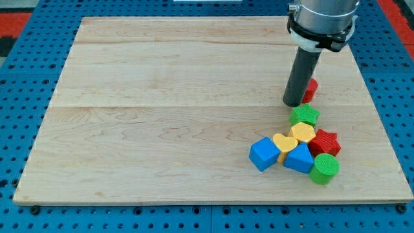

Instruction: Move green star above yellow heart

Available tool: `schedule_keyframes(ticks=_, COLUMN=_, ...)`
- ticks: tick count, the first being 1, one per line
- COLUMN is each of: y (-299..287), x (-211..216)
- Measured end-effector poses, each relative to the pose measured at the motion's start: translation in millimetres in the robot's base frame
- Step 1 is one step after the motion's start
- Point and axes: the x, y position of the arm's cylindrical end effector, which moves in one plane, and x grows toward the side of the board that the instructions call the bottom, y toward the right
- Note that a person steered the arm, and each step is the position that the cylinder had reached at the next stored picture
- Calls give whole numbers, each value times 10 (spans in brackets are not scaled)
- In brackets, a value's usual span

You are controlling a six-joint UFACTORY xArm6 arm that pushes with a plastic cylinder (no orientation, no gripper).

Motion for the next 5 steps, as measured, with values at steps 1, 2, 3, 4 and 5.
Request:
schedule_keyframes(ticks=1, y=593, x=-12)
schedule_keyframes(ticks=2, y=670, x=176)
schedule_keyframes(ticks=3, y=254, x=338)
schedule_keyframes(ticks=4, y=-320, x=338)
schedule_keyframes(ticks=5, y=-350, x=226)
